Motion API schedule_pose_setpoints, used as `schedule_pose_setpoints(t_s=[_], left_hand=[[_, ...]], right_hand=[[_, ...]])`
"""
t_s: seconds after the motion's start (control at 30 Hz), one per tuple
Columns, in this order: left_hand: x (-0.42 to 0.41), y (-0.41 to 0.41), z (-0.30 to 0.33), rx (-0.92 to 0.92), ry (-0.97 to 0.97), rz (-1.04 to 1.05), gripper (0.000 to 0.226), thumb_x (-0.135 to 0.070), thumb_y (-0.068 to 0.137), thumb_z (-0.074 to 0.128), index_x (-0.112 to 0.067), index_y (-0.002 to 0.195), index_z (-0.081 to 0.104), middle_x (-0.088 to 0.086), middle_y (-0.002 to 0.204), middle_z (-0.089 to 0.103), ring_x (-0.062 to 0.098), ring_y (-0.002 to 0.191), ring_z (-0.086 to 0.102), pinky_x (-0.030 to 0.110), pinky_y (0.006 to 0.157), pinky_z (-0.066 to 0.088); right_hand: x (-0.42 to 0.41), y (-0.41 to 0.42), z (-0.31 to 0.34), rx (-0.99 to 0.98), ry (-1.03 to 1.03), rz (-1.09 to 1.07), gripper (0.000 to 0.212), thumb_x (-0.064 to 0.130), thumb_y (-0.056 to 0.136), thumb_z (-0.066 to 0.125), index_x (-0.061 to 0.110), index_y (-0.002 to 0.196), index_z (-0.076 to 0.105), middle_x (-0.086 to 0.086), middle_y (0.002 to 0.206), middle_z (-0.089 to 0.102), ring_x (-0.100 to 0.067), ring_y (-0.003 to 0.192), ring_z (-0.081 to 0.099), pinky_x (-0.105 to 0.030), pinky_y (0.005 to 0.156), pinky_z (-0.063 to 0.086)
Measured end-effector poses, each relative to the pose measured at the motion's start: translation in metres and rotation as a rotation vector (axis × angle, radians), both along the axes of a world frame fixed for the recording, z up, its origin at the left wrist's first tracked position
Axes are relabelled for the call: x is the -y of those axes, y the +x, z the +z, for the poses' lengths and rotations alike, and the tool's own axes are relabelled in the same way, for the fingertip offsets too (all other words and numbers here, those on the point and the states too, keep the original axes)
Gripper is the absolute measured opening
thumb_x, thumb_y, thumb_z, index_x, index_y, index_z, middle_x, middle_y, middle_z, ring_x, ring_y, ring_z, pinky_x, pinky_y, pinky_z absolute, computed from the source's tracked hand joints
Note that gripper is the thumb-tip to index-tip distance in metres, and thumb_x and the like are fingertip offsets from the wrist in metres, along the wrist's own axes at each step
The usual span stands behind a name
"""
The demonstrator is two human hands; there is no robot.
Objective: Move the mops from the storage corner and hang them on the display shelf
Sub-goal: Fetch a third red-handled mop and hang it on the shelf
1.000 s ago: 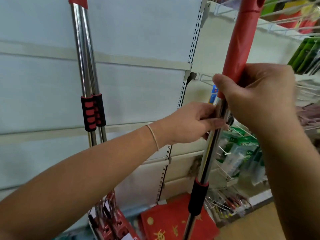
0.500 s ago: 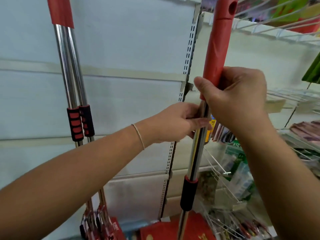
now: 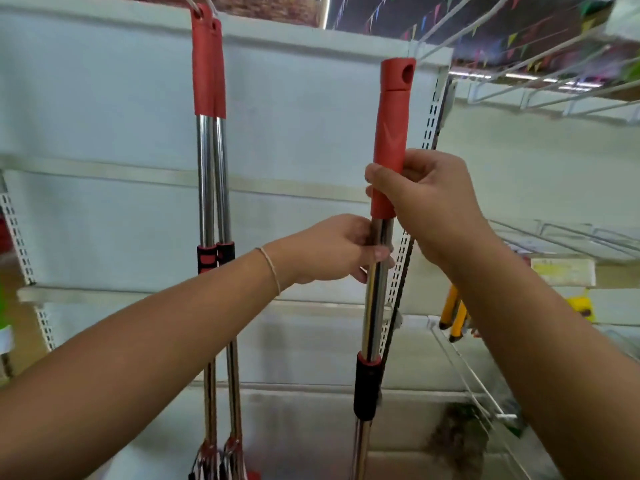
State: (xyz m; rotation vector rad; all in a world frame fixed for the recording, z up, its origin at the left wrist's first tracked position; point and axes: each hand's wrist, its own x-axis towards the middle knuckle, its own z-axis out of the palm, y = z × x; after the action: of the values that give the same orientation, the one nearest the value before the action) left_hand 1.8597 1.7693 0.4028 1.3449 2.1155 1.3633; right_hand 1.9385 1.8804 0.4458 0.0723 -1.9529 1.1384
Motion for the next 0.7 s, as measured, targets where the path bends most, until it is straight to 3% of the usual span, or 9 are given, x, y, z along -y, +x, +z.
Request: schedule_pose_setpoints(t_s=[0.13, 0.27, 0.53, 0.7], left_hand=[[0.018, -0.015, 0.013, 0.045, -0.013, 0.06, 0.01, -0.014, 0.098, 0.057, -0.006, 0.1, 0.062, 0.013, 0.107, 0.071, 0.026, 0.107, 0.068, 0.037, 0.085, 0.059], [0.039, -0.026, 0.033, 0.021, 0.048, 0.203, 0.019, -0.027, 0.095, 0.062, -0.009, 0.09, 0.067, 0.012, 0.092, 0.069, 0.027, 0.086, 0.069, 0.045, 0.084, 0.06], [0.084, -0.043, 0.054, -0.029, 0.149, 0.387, 0.027, -0.032, 0.094, 0.064, -0.008, 0.081, 0.064, 0.002, 0.07, 0.056, 0.021, 0.073, 0.063, 0.045, 0.072, 0.063], [0.116, -0.062, 0.062, -0.043, 0.176, 0.469, 0.029, -0.03, 0.092, 0.066, -0.002, 0.096, 0.067, 0.021, 0.094, 0.067, 0.031, 0.089, 0.07, 0.045, 0.069, 0.063]], right_hand=[[0.01, -0.024, 0.011, 0.001, 0.078, -0.005, 0.028, 0.018, 0.081, 0.069, -0.01, 0.089, 0.066, -0.031, 0.082, 0.066, -0.046, 0.075, 0.064, -0.059, 0.065, 0.055], [0.028, -0.048, 0.02, -0.016, 0.173, -0.066, 0.028, 0.028, 0.08, 0.074, 0.001, 0.082, 0.071, -0.014, 0.07, 0.071, -0.032, 0.066, 0.07, -0.049, 0.066, 0.059], [0.079, -0.077, 0.044, -0.007, 0.23, -0.064, 0.028, 0.039, 0.08, 0.079, 0.013, 0.087, 0.072, -0.003, 0.081, 0.074, -0.017, 0.074, 0.073, -0.039, 0.077, 0.061], [0.113, -0.099, 0.064, -0.013, 0.174, 0.018, 0.035, 0.038, 0.086, 0.074, 0.003, 0.089, 0.072, -0.008, 0.08, 0.074, -0.018, 0.07, 0.073, -0.038, 0.077, 0.062]])
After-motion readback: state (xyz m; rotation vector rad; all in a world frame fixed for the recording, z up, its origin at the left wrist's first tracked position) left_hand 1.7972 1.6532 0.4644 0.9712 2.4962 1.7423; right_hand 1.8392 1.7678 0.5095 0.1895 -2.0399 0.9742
